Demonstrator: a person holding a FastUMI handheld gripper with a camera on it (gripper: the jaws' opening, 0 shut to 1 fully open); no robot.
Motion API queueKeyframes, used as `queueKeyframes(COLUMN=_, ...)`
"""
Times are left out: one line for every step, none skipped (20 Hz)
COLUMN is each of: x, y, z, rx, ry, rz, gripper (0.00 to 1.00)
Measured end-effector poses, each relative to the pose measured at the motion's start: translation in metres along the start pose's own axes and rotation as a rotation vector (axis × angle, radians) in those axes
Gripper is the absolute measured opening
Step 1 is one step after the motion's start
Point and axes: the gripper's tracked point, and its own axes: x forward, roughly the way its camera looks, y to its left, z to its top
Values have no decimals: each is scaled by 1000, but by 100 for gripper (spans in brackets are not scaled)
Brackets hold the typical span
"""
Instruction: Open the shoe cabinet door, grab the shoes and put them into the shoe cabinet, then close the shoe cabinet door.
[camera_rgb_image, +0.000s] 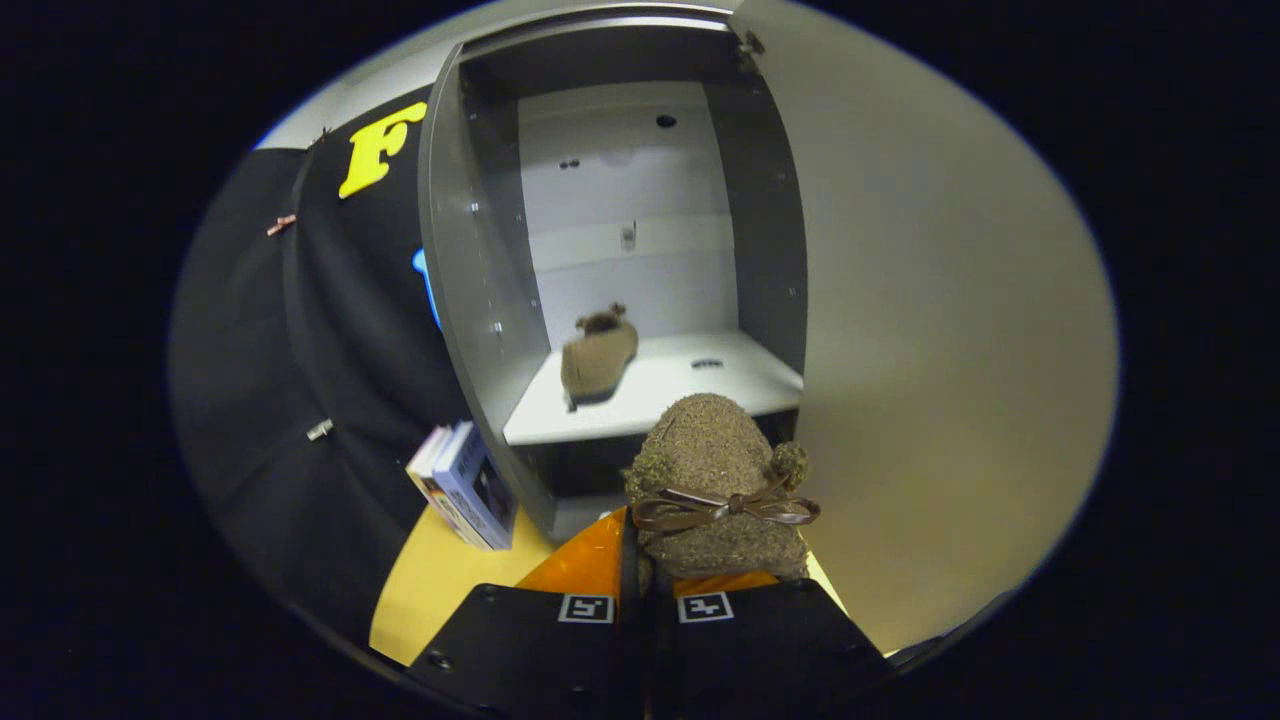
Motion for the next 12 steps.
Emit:
queueKeyframes(x=6, y=5, z=20, rx=3, ry=-14, rz=18, gripper=8)
queueKeyframes(x=16, y=6, z=38, rx=0, ry=-23, rz=24, gripper=8)
queueKeyframes(x=26, y=5, z=55, rx=-15, ry=-30, rz=24, gripper=8)
queueKeyframes(x=35, y=3, z=73, rx=-27, ry=-50, rz=19, gripper=8)
queueKeyframes(x=47, y=2, z=91, rx=-39, ry=-68, rz=13, gripper=8)
queueKeyframes(x=61, y=-1, z=108, rx=-48, ry=-90, rz=10, gripper=8)
queueKeyframes(x=74, y=-3, z=120, rx=-55, ry=-93, rz=4, gripper=8)
queueKeyframes(x=89, y=-4, z=129, rx=-54, ry=-92, rz=-2, gripper=8)
queueKeyframes(x=106, y=-8, z=138, rx=-54, ry=-93, rz=-8, gripper=8)
queueKeyframes(x=125, y=-13, z=144, rx=-54, ry=-84, rz=-14, gripper=8)
queueKeyframes(x=143, y=-18, z=147, rx=-62, ry=-77, rz=-24, gripper=8)
queueKeyframes(x=158, y=-23, z=147, rx=-69, ry=-61, rz=-34, gripper=8)
